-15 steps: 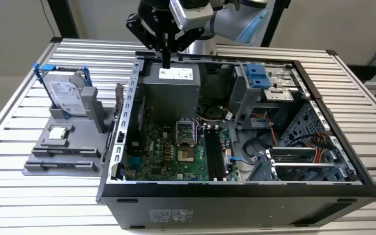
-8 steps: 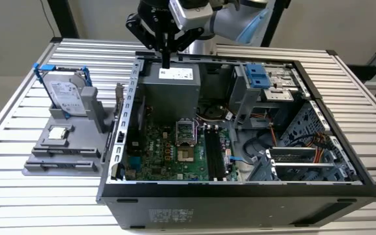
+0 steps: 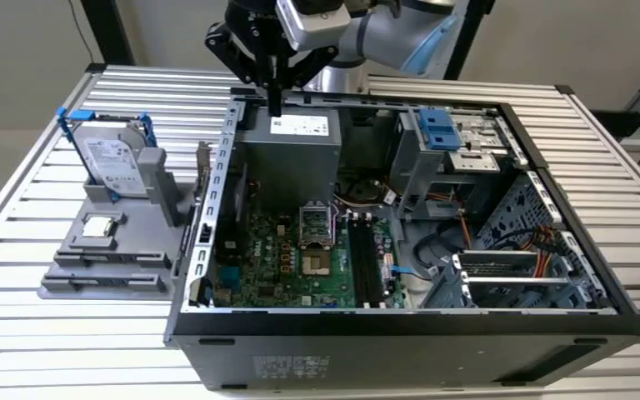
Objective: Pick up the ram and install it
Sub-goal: 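Reach for the ram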
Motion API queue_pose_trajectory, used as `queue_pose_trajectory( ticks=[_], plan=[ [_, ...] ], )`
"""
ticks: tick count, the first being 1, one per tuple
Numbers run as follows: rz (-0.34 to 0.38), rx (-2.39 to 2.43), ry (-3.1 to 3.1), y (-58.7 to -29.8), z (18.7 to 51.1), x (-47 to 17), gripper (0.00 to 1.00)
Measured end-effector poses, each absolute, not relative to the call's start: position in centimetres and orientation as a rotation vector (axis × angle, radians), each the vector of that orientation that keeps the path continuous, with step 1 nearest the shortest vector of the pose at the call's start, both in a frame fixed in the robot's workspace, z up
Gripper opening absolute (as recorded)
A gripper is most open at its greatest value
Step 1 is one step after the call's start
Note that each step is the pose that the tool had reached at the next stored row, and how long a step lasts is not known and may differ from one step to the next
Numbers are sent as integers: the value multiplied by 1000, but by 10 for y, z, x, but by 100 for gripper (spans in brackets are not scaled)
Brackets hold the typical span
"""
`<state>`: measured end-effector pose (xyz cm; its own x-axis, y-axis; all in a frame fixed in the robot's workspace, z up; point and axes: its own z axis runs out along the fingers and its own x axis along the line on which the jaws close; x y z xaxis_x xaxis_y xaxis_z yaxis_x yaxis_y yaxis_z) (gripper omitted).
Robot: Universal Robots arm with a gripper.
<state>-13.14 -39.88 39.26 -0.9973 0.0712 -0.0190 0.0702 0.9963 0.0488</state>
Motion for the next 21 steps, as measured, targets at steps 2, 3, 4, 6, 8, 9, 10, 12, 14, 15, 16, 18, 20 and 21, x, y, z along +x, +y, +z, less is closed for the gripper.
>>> queue_pose_trajectory(
  ticks=[2, 3, 4, 6, 8, 9, 10, 12, 14, 15, 16, 18, 20, 21],
  plan=[
    [75, 110, 3118, -399, 393, -134, 0],
    [75, 110, 3118, -399, 393, -135, 0],
    [75, 110, 3118, -399, 393, -136, 0],
    [75, 110, 3118, -399, 393, -138, 0],
    [75, 110, 3118, -399, 393, -140, 0],
    [75, 110, 3118, -399, 393, -142, 0],
    [75, 110, 3118, -399, 393, -143, 0],
    [75, 110, 3118, -399, 393, -147, 0],
    [75, 111, 3118, -399, 393, -151, 0],
    [75, 110, 3118, -399, 393, -152, 0],
    [75, 110, 3118, -399, 393, -154, 0],
    [75, 110, 3118, -399, 393, -159, 0],
    [75, 110, 3118, -399, 393, -163, 0],
    [75, 111, 3118, -399, 393, -166, 0]
  ],
)
